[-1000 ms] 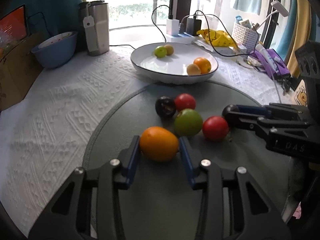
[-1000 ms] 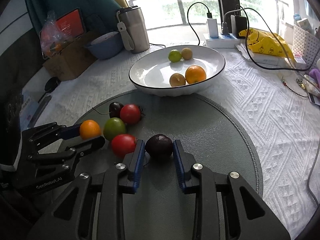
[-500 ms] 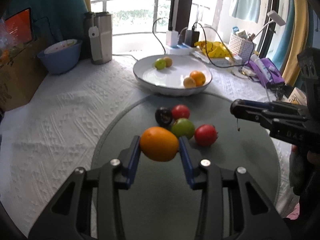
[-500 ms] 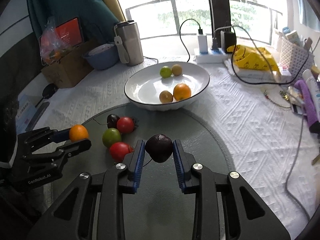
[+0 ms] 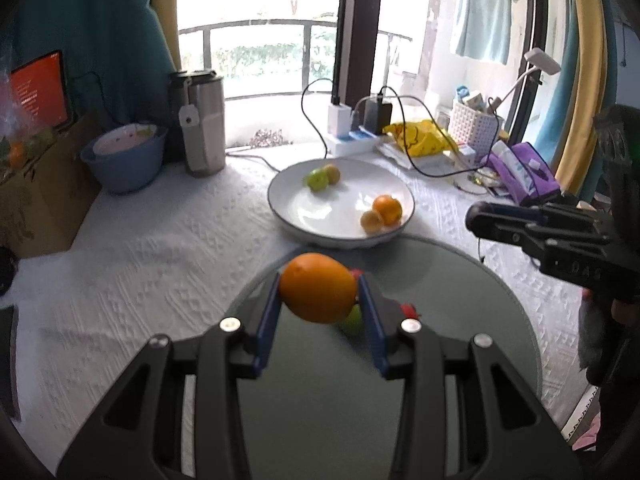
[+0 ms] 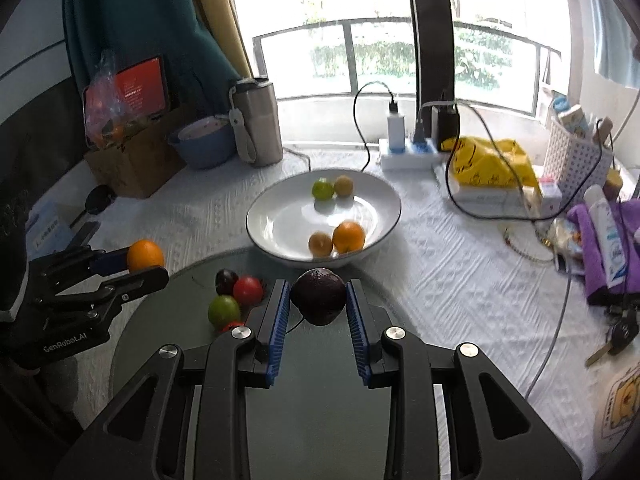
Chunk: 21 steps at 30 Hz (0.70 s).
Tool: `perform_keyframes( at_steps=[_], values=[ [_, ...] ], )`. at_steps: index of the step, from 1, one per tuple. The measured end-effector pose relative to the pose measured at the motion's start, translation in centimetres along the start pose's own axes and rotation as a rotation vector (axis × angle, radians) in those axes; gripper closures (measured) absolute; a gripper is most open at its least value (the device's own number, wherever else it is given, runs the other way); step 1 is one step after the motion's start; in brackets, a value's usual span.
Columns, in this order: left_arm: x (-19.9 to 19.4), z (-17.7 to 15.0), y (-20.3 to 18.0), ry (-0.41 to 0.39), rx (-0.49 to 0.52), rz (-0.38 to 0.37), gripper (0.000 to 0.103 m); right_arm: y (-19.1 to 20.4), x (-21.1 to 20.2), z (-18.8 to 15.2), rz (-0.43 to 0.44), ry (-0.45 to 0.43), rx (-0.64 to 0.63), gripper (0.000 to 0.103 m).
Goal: Organize fruits
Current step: 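Carry the plum and orange to the bowl and release them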
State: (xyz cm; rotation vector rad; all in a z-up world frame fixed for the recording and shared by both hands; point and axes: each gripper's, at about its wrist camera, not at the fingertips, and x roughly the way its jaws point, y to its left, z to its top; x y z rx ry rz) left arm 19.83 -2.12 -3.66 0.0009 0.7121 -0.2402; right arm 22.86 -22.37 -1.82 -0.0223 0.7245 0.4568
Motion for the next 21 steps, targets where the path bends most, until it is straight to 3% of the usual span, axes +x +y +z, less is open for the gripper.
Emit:
perform_keyframes(
  at_steps=[21],
  values=[
    [5.6,6.1,0.5,-0.036,0.106,-0.018,0.063,-3.2,3.7,5.4,-0.050,-0.039,-0.011,0.072]
  ],
)
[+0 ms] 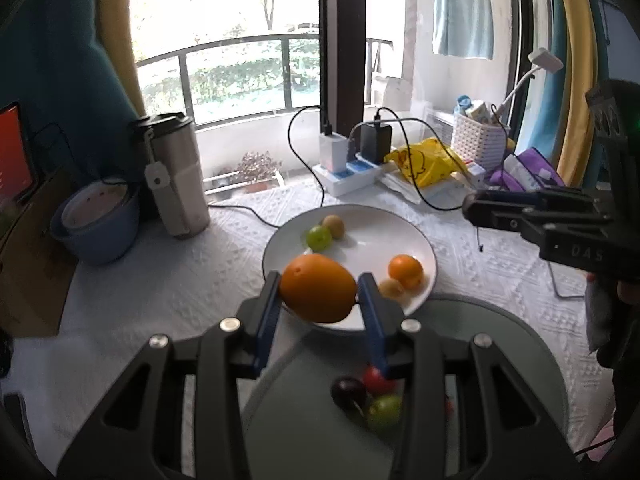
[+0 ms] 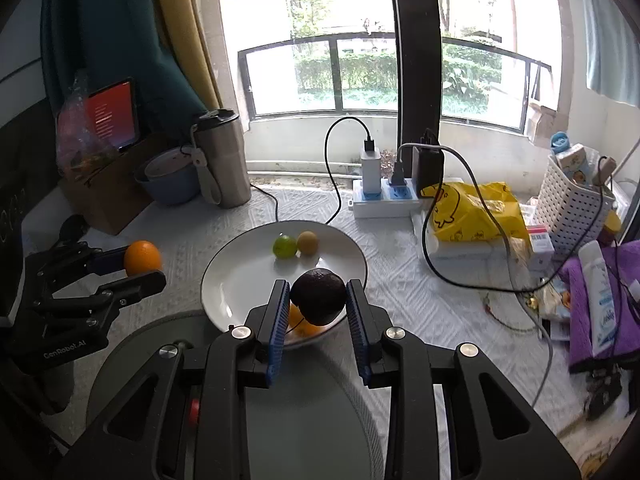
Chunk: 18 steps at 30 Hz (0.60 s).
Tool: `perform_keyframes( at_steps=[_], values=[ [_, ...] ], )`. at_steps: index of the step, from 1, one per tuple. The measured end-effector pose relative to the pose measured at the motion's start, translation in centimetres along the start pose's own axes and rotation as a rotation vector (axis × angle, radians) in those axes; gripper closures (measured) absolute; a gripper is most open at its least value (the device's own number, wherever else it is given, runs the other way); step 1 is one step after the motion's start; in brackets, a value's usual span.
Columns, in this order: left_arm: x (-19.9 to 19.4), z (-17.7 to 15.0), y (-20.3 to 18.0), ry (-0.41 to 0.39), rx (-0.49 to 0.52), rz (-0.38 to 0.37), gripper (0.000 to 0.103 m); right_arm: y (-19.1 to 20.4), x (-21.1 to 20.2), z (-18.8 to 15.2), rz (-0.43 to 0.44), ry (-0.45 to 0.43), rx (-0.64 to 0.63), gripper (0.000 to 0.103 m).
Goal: Organize fruits
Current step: 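Carry the plum and orange to the bowl and release them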
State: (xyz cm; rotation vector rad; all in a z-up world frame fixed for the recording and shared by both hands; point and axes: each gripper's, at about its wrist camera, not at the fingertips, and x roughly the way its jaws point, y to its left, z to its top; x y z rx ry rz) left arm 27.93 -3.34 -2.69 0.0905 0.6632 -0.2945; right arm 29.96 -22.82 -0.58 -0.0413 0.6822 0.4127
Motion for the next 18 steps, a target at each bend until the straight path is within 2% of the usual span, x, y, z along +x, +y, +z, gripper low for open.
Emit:
perform_keyframes(
  at_steps=[9,18],
  values=[
    [4.7,1.3,1.0,0.047,-0.014,-0.024,0.063,-1.5,4.3,1.9,0.007,0.014,0.021,0.072],
    [9.4,1.2,2.7,0.125,-0.062,-0.037,0.063,-1.9,9.2,2.1,0.015,0.059,0.035,0.072]
  ],
)
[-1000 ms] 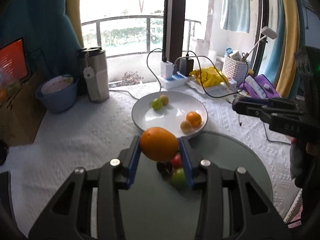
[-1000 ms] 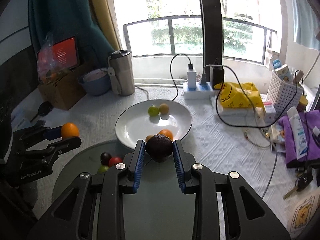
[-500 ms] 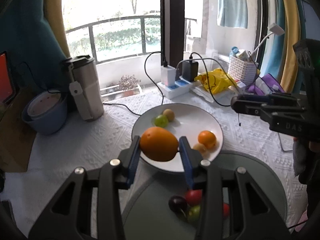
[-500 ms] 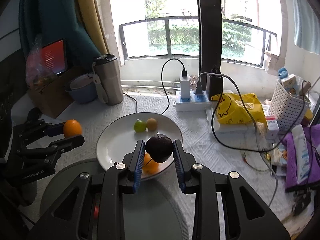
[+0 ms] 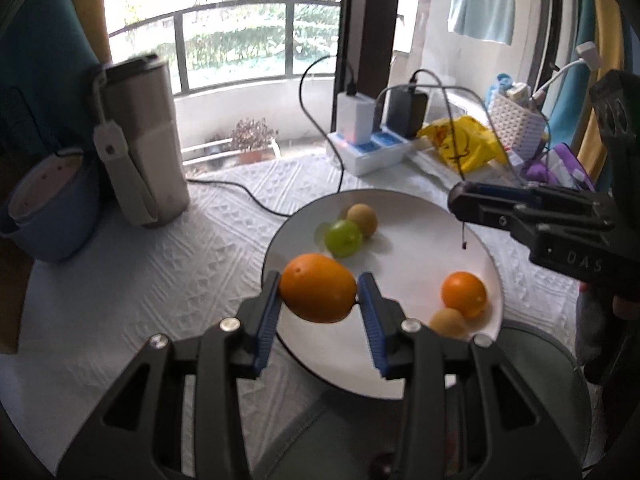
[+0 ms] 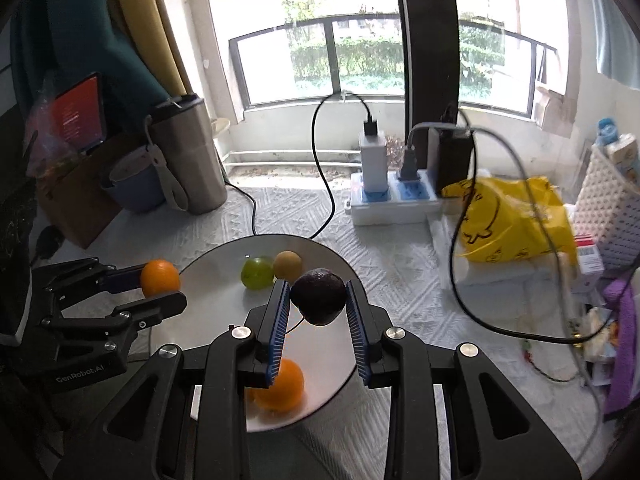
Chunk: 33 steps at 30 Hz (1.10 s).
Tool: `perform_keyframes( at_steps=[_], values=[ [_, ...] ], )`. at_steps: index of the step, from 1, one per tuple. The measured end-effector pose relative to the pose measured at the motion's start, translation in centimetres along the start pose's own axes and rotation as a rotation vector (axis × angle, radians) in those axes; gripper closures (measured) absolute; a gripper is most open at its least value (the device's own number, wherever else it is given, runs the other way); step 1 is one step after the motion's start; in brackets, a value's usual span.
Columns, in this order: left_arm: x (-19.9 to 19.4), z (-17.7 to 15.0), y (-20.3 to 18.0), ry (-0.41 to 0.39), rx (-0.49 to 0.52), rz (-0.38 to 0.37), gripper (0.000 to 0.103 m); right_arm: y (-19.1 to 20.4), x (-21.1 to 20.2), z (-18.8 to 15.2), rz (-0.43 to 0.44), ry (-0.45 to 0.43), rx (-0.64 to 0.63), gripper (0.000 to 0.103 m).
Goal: Organize fruits
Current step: 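Carry the plum and orange to the bowl and release them, then move both open grippers back over the remaining fruits on the mat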
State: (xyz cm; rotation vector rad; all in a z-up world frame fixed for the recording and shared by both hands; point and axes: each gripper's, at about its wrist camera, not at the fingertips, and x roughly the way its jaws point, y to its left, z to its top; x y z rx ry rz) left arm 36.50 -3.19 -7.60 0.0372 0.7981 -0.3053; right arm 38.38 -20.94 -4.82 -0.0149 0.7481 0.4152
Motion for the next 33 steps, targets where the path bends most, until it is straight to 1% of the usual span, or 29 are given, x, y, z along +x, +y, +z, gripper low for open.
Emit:
perform_keyframes(
  at_steps=[6,12,15,17,19,21,27,29,33],
  values=[
    [1.9,0.2,0.6,0.040,-0.024,-0.011,0.063,-0.4,2.3,-0.2,0.003,0.032,0.018,0.072],
    [2.1,0.0,0.6,0.042,-0.030,-0.036,0.062,-0.2,3.2,-0.5,-0.005,0.049,0.014,0.072],
    [1.7,0.2,0.8,0.028,-0.038,-0.031,0.062,-0.2,3.3,-0.7,-0.013,0.052,0.018,0.072],
    [1.1,0.3,0.7,0.017,-0.038,-0.034,0.062,-0.2,3.2,-0.6,-0.020,0.051,0.019,0.072],
    [0.3,0.4,0.3,-0.002,-0.025,-0.035,0.059,-0.1,3.2,-0.7,-0.031,0.051,0.015,0.072],
    [-0.4,0.4,0.2,-0.015,-0.026,-0.035,0.058,-0.1,2.9,-0.7,-0.046,0.054,0.020,0.072],
    [-3.1,-0.2,0.1,-0.055,-0.053,-0.034,0.057,0.7,0.7,-0.9,-0.052,0.026,0.008,0.070],
    [-3.9,-0.5,0.0,-0.063,-0.057,-0.033,0.056,1.0,0.0,-1.1,-0.062,0.020,-0.001,0.067],
    [-5.7,-1.2,-0.1,-0.088,-0.071,-0.040,0.055,1.1,-1.2,-1.7,-0.071,0.012,0.015,0.058]
  ],
)
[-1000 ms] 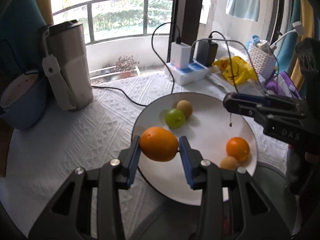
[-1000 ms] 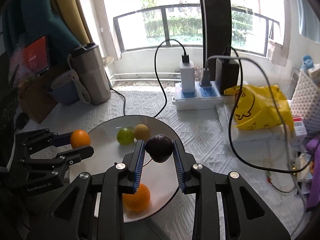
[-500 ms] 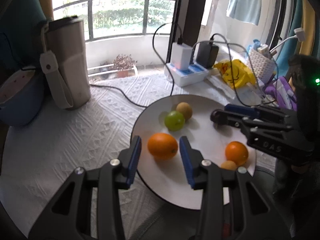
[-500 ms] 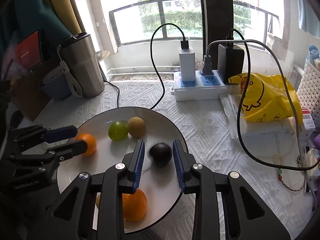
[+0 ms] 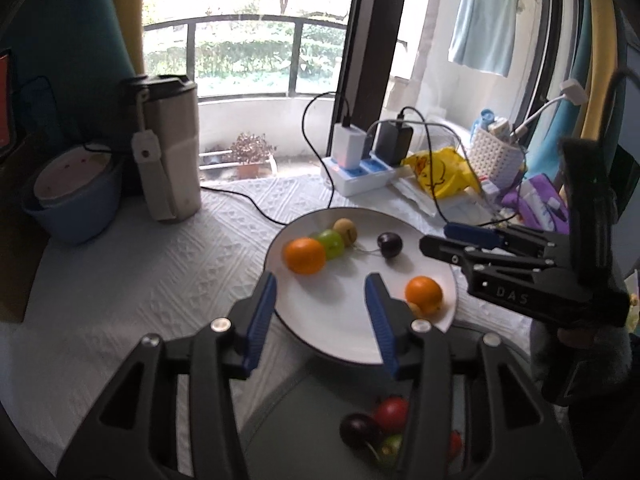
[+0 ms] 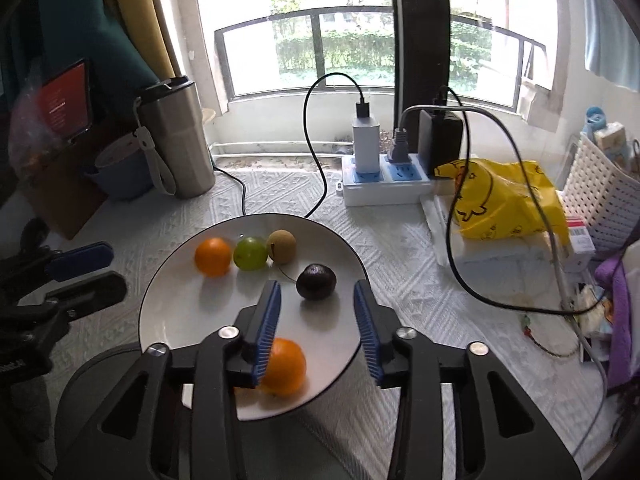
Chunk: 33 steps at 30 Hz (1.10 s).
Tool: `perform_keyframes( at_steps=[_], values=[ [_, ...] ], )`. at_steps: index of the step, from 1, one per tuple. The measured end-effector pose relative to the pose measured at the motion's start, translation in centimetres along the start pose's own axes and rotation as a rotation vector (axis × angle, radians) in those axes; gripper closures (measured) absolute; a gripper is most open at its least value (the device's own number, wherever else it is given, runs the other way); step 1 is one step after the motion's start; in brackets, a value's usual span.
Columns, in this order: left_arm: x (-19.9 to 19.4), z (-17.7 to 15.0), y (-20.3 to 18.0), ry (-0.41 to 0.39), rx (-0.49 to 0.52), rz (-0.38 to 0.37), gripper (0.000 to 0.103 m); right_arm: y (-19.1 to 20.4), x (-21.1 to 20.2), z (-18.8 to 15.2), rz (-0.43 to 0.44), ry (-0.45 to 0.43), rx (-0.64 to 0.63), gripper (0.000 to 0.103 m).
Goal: Organize fruits
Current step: 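Move both open grippers back over the remaining fruits on the mat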
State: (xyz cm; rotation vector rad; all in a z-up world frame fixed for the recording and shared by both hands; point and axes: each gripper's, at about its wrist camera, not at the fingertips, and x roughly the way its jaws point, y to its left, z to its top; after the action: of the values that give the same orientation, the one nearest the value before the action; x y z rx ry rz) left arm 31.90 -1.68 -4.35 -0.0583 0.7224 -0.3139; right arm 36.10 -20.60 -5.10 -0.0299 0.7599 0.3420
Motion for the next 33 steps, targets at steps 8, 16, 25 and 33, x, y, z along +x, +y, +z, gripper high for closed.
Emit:
perform_keyframes(
  at_steps=[8,16,25,33],
  values=[
    [-2.9,-1.3,-0.6,-0.030,-0.011,-0.016,0.055,0.8,-2.5,-1.2,-0.006,-0.022,0.005,0.057],
    [-5.2,-3.0,-0.5,-0.047,-0.029,-0.023,0.054,1.4,-5.7,-2.3,0.011,-0.052,0.015,0.057],
    [-7.2,-5.9,-0.4,-0.039,-0.047,-0.008,0.053,2.7,-7.7,-5.6,0.037,-0.022,0.009,0.057],
    [-8.7,-8.6,-0.3,-0.033,-0.098,-0.008,0.031,4.8,-7.2,-8.6,0.119,0.041,-0.021,0.056]
  ],
)
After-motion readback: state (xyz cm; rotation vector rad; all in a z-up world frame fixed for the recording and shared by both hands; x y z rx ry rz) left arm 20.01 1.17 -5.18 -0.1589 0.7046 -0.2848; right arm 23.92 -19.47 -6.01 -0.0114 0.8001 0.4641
